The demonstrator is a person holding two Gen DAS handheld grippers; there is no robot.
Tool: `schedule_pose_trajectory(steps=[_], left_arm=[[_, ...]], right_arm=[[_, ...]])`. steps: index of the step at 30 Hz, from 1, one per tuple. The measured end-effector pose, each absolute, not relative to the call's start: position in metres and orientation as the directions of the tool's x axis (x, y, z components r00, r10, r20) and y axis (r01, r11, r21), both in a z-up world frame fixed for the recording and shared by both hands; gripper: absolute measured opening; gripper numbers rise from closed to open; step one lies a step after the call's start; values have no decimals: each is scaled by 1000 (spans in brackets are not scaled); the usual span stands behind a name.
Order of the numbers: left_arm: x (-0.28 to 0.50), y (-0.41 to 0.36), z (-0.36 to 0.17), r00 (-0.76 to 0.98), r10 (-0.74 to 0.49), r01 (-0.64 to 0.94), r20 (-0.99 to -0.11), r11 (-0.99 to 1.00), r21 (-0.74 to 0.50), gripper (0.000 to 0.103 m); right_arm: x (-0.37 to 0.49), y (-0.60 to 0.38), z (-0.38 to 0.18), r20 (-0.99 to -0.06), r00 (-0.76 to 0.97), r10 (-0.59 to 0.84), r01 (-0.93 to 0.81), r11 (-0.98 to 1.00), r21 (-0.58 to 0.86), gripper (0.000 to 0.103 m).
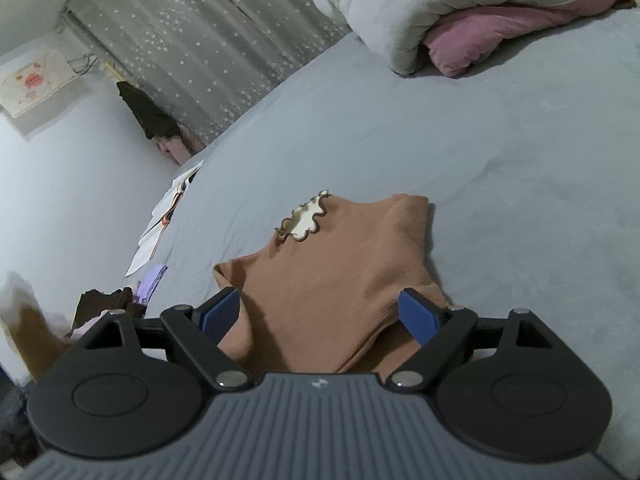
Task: Fold clothes
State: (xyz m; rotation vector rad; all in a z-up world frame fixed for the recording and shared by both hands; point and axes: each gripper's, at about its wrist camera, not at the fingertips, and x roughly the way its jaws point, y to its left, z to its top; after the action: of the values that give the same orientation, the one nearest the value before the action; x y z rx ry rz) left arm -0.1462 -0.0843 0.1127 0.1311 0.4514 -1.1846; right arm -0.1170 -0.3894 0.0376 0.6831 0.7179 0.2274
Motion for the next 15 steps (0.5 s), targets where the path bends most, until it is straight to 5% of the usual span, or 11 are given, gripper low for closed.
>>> schedule_pose_trajectory(steps=[5,15], left_arm=[[-167,-93,74,305,-794,919,-525,391,-57,18],[-157,-67,95,320,-850,900,-418,410,-146,30]], right_arm=[[-117,-396,34,-544,745,386,65,770,635,87],[-110,-382,27,-582,706,404,43,796,604,87]])
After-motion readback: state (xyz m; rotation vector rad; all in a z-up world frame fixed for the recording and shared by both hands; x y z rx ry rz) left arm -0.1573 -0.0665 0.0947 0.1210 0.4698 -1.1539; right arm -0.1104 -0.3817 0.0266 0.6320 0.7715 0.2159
